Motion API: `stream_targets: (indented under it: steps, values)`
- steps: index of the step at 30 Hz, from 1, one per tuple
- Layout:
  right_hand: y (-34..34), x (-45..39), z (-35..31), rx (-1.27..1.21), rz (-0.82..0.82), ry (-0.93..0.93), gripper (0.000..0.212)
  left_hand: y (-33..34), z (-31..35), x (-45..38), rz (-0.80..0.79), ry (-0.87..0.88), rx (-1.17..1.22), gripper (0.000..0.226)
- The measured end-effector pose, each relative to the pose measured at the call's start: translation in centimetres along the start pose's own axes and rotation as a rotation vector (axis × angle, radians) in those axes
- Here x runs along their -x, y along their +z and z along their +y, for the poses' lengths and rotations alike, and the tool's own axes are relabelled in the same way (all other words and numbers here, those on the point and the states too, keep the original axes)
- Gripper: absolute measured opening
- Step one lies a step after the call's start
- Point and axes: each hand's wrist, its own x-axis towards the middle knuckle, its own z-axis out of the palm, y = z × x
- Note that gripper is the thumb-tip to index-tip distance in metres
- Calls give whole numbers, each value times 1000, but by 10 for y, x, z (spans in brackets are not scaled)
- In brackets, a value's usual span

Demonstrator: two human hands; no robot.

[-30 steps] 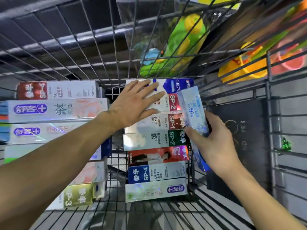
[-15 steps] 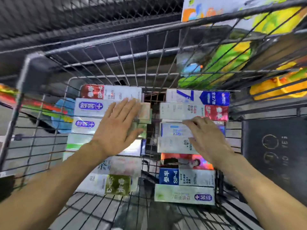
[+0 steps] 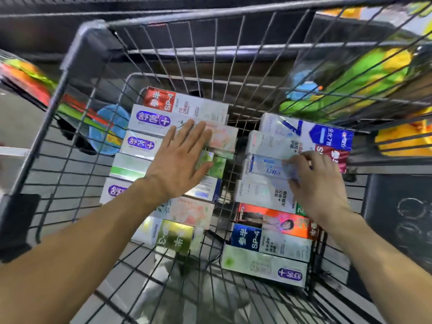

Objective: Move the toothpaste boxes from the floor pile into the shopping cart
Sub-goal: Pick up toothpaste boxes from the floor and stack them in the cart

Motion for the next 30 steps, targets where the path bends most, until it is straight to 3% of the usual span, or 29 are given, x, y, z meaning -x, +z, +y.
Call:
stream_targets:
  steps: [3,7,13,17,24,30]
  values:
    - [-8,-3,-5,25,-25,23,39,-6,-1,5,-7,18,15,76]
    - [-29,-11,-29,66,-145,51,59,-26,-11,21,4,1,43,79]
    - [-91,-15,-118,38,-30,-84,56,-80,-44,85,70,-38,24,76]
    - [-148,-19,-224,60,8,-202,62,-119,-88,173,160,-74,52,71]
    - [-228,14,-463,140,15,-490,75,-160,-210,382,265,-418,65,70]
    - [-248,65,-676,262,2,-796,73,-162,-312,586,407,-794,139,70]
